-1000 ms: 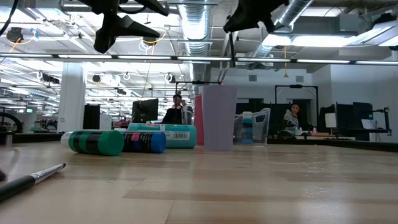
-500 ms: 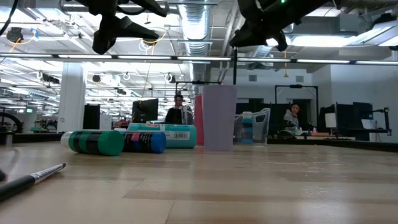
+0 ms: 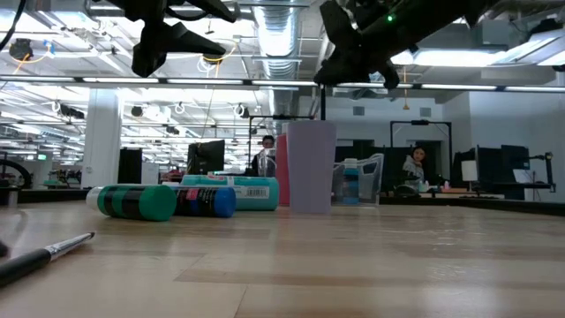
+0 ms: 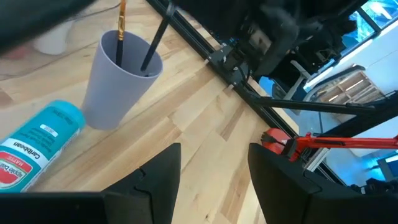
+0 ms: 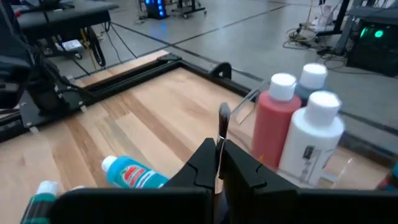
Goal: Pick & Place Paint Supplies
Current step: Put the black paint brush into the violet cup, then move the black paint brushes to the center of the table
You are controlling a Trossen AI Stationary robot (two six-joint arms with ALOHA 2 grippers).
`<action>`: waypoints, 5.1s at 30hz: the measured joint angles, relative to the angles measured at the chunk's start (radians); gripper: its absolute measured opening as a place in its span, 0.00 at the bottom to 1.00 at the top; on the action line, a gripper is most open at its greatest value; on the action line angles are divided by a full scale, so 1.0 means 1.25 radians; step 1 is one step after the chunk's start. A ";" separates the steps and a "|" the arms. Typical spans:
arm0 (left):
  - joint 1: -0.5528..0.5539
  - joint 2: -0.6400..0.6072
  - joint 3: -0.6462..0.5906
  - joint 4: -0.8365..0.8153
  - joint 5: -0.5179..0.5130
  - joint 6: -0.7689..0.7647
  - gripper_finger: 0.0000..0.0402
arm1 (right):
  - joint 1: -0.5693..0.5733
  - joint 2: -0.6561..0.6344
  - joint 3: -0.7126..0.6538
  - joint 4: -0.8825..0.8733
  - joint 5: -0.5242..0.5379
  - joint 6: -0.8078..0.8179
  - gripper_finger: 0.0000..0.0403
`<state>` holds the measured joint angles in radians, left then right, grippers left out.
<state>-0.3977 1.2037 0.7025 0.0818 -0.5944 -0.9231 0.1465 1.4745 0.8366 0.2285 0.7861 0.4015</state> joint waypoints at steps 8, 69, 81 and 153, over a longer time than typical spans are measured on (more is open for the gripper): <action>0.000 0.000 0.000 0.000 0.035 0.007 0.45 | 0.004 0.014 0.000 0.005 -0.001 0.024 0.07; -0.012 0.000 0.000 0.010 0.108 -0.062 0.45 | 0.137 0.006 0.231 0.009 -0.302 0.149 0.12; -0.126 0.017 0.001 0.157 0.102 -0.109 0.45 | 0.255 0.006 0.231 0.010 -0.485 0.350 0.12; -0.306 0.191 0.001 0.605 0.124 -0.104 0.45 | 0.359 0.010 0.231 0.203 -0.611 0.392 0.12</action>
<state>-0.7805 1.4425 0.7033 0.8379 -0.4391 -1.0527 0.5953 1.4864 1.1248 0.4824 0.0227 0.8909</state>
